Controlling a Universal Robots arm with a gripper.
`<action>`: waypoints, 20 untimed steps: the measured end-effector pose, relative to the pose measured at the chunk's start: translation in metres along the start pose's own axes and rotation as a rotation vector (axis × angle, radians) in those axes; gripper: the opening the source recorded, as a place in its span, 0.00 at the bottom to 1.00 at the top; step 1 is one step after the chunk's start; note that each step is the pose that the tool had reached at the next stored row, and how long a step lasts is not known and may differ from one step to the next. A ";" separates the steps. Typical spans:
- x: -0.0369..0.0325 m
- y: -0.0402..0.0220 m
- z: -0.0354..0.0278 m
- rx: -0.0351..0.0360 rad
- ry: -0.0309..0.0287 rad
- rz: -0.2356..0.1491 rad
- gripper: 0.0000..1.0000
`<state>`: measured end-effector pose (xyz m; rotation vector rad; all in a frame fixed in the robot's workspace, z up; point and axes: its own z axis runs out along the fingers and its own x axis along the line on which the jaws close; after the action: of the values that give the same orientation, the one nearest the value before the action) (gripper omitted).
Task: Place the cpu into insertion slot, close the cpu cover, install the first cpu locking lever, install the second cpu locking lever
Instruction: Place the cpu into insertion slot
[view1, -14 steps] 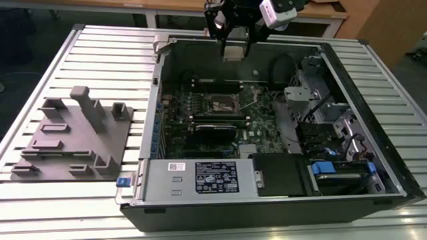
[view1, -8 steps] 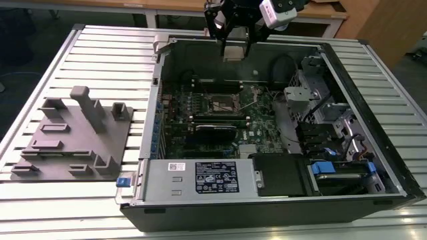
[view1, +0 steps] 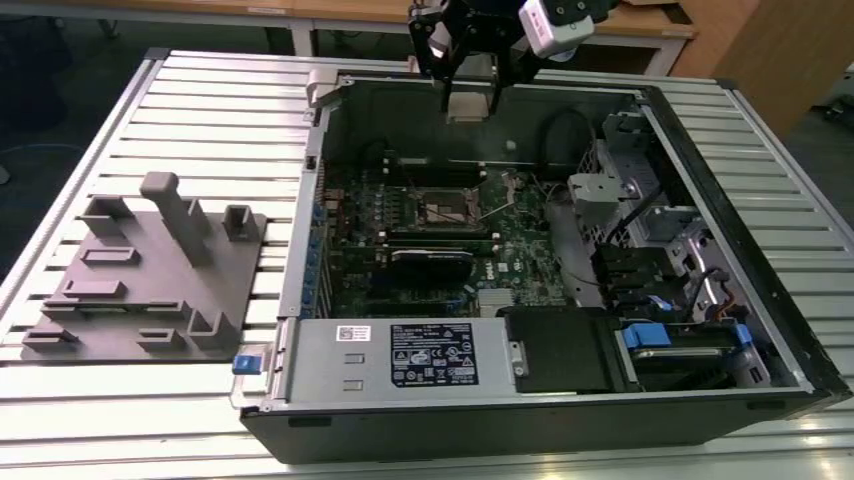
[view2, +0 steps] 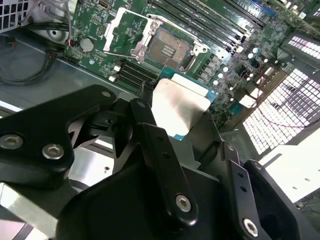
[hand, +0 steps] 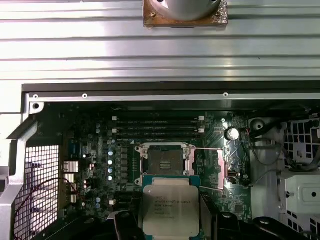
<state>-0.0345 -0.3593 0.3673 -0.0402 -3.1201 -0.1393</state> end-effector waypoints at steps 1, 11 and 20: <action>0.0000 0.0000 0.0000 0.0001 -0.0002 0.003 0.54; 0.0000 0.0000 0.0004 -0.0022 -0.0107 0.120 0.54; 0.0000 0.0000 0.0004 -0.0023 -0.0111 0.125 0.54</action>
<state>-0.0345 -0.3593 0.3669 -0.2357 -3.1170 -0.1408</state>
